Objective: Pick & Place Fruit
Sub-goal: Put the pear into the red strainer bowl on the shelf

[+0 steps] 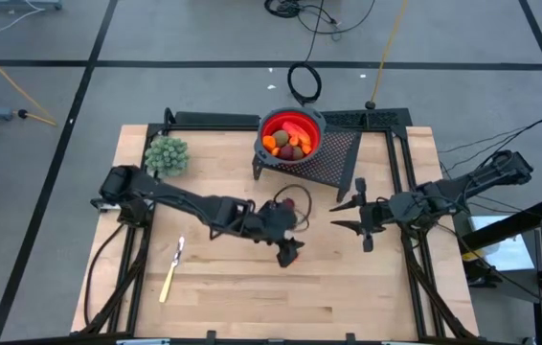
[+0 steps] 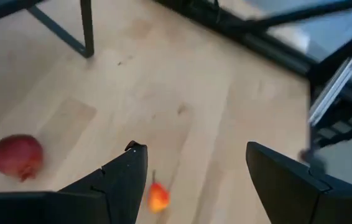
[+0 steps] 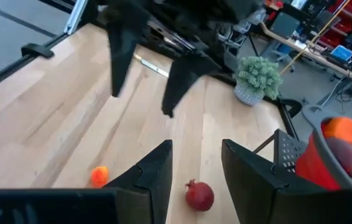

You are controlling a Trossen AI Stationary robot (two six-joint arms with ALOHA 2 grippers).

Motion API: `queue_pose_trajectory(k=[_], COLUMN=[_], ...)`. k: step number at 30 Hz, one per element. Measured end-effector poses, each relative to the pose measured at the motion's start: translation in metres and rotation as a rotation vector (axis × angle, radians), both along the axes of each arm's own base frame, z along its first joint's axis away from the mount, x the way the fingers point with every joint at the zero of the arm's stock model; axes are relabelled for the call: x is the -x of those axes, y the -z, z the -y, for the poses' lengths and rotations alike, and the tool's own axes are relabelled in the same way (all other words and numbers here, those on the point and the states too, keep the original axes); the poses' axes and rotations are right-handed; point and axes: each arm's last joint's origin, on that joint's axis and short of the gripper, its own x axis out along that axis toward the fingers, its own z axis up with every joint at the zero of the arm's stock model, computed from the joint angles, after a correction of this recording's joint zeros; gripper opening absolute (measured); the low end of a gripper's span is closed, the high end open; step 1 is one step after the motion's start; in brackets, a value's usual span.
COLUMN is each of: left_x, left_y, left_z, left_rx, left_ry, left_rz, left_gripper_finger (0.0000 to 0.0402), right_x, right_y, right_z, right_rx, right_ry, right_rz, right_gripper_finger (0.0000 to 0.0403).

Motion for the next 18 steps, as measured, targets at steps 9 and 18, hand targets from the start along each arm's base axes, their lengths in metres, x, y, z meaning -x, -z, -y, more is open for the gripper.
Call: queue_pose_trajectory(k=[9,18], left_x=[-0.005,-0.02], left_y=[0.028,0.077], left_z=[0.021,0.028], left_rx=[-0.115,-0.13], left_ry=[0.05,0.051], left_rz=[-0.072,-0.177], left_gripper_finger=[0.0273,0.0273], right_x=[0.0,0.001], right_y=[0.0,-0.001], right_z=[0.0,0.0], right_rx=[-0.016,-0.041], right_ry=[0.004,0.01], right_rz=[0.002,0.005], right_gripper_finger=[0.013,0.013])
